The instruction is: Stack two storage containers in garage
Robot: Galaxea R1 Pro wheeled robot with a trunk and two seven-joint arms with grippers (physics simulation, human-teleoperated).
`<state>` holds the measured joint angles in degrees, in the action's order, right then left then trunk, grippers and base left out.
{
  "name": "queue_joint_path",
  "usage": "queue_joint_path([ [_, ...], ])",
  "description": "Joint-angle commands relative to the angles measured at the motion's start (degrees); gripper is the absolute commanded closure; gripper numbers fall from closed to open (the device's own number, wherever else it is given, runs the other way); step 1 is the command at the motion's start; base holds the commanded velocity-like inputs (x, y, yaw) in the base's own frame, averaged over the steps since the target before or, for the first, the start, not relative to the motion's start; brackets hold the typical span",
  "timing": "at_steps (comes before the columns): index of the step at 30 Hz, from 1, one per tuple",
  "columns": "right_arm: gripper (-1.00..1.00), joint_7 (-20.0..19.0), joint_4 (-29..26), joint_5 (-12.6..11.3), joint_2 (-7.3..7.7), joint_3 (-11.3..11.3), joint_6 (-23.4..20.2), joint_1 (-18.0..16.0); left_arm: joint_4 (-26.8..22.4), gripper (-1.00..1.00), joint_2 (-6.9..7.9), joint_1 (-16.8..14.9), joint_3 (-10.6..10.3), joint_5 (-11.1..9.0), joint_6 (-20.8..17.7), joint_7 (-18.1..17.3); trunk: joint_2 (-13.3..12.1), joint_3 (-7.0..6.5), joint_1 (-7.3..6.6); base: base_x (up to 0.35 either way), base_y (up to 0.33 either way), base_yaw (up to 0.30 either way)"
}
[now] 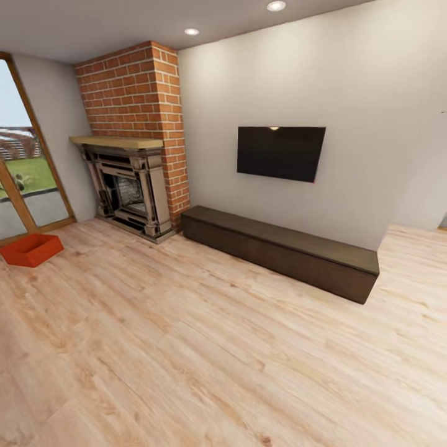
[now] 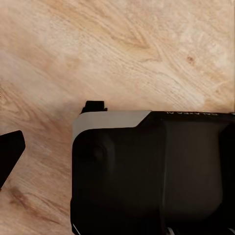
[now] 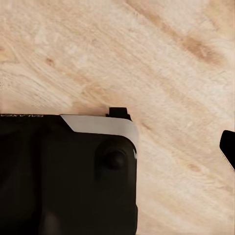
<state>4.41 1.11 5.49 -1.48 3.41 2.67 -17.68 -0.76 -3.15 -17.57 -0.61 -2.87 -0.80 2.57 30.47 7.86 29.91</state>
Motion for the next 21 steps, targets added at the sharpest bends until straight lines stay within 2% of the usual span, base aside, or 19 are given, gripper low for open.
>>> queue_joint_path([
  [1,-1.00,0.2,0.1,0.6,-0.01,0.4,0.2,-0.1,0.0,-1.00,-0.02,0.0,-0.1,-0.3,-0.1,0.2,0.1,0.10,0.05,0.337,0.000,0.000],
  [16,-1.00,0.2,0.1,0.6,-0.01,0.3,0.3,-0.1,0.0,-1.00,-0.02,0.0,-0.1,-0.3,-0.1,0.2,0.1,0.10,0.05,0.337,0.000,0.000],
  [21,-1.00,0.2,0.1,0.6,-0.02,0.3,0.3,-0.1,0.0,-1.00,-0.02,0.0,-0.1,-0.3,-0.1,0.2,0.1,0.10,0.05,0.337,0.000,0.122],
])
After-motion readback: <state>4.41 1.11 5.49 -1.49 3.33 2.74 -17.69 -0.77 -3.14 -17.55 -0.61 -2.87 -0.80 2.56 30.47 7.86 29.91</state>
